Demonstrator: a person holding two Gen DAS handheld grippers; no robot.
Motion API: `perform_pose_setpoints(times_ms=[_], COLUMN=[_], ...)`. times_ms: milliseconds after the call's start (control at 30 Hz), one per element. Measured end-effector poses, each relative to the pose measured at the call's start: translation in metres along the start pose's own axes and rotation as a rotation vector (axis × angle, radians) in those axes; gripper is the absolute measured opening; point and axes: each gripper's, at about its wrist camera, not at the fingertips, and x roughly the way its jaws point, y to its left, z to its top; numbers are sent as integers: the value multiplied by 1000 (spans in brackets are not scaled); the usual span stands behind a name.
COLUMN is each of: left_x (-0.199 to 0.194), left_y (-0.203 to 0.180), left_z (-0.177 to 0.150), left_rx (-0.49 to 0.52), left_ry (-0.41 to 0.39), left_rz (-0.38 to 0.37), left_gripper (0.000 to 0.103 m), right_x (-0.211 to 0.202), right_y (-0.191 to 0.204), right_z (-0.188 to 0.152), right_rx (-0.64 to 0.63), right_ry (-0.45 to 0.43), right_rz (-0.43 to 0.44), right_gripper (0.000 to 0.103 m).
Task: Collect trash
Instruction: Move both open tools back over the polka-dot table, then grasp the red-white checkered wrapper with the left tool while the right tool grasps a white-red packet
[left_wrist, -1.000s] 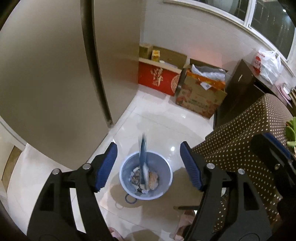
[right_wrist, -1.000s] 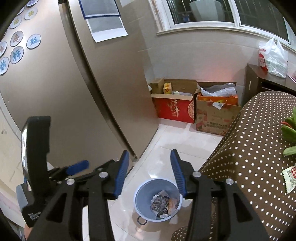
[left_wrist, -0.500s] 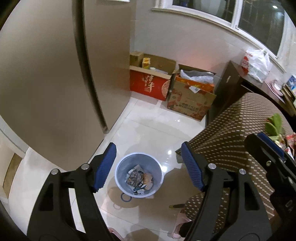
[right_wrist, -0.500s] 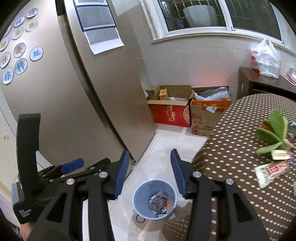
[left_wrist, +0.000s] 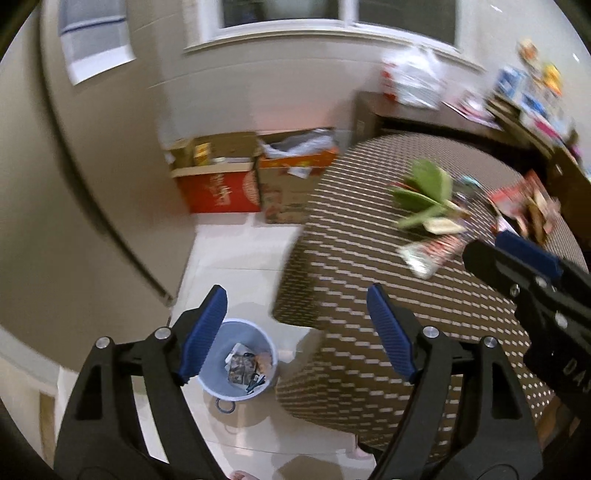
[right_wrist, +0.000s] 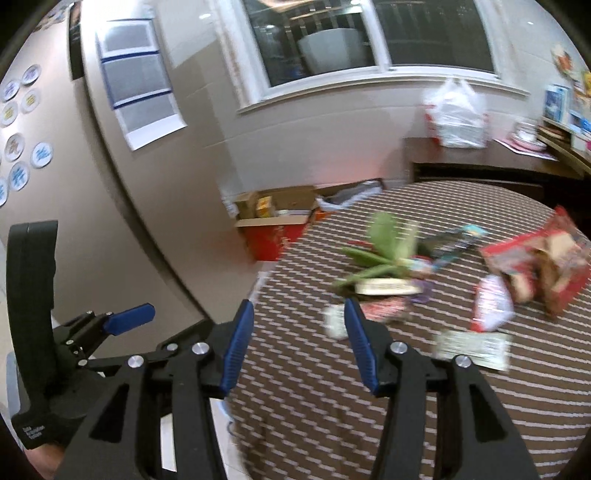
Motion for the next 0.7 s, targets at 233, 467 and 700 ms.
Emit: perform_pose_setpoints(times_ms=[233, 467, 700], left_x=[16, 32, 51], left_y=[-59, -86, -94], left_z=[-2, 1, 8], left_rx=[105, 124, 129], left_ry=[46, 81, 99], left_rz=[-47, -72, -109], left_gripper=[78, 78, 78], right_x=[-3, 12, 34], right_y=[-63, -88, -100], right_z=[-19, -30, -22], right_rx=[-4, -138, -140], right_ry=[81, 174, 225], right_rz=[-109, -165, -141], right_gripper=[56, 60, 60])
